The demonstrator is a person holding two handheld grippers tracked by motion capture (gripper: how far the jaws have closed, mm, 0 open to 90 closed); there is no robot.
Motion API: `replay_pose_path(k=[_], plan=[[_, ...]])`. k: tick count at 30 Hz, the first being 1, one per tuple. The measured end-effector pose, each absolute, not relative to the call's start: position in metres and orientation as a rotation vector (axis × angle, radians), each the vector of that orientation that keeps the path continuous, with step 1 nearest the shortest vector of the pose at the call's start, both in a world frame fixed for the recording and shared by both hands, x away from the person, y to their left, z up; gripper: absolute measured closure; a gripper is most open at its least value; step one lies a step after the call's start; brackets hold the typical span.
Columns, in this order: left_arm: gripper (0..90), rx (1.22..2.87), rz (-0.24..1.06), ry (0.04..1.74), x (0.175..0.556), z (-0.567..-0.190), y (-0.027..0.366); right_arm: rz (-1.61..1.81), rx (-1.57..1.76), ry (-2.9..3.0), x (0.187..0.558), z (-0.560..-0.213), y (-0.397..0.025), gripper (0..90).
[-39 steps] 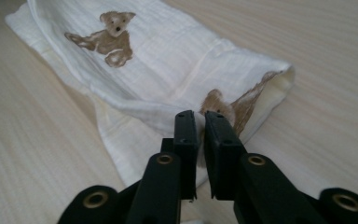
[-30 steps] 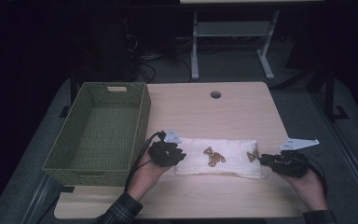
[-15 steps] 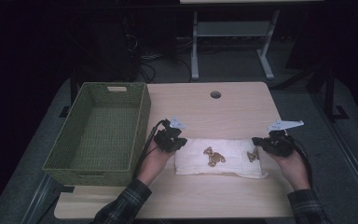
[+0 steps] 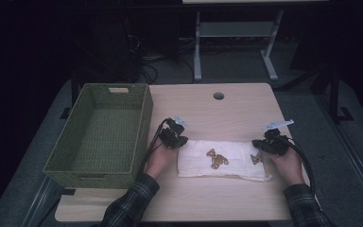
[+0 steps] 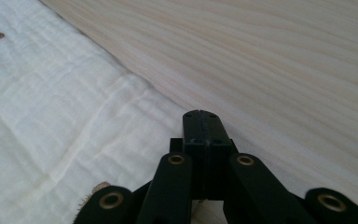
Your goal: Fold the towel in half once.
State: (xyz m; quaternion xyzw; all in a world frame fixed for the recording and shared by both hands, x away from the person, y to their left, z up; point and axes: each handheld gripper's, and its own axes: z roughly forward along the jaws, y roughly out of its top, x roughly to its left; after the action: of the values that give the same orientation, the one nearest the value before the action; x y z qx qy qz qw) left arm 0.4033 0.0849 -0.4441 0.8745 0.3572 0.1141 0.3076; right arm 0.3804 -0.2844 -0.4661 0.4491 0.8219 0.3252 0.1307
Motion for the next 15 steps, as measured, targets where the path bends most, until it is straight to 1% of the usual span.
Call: replay_pose_path(k=[8,14,15], plan=[[71.2,2.312,0.298,0.965,0.415,-0.452,0.086,0.95,1.296,2.391,0.38,-0.467,-0.285,90.0],[70.2,2.333,0.295,0.966,0.417,-0.457,0.084,0.944,1.289,2.395,0.38,-0.466,-0.285,89.9],[70.5,2.335,0.293,0.964,0.418,-0.457,0.084,0.942,1.283,2.398,0.38,-0.466,-0.285,88.4]])
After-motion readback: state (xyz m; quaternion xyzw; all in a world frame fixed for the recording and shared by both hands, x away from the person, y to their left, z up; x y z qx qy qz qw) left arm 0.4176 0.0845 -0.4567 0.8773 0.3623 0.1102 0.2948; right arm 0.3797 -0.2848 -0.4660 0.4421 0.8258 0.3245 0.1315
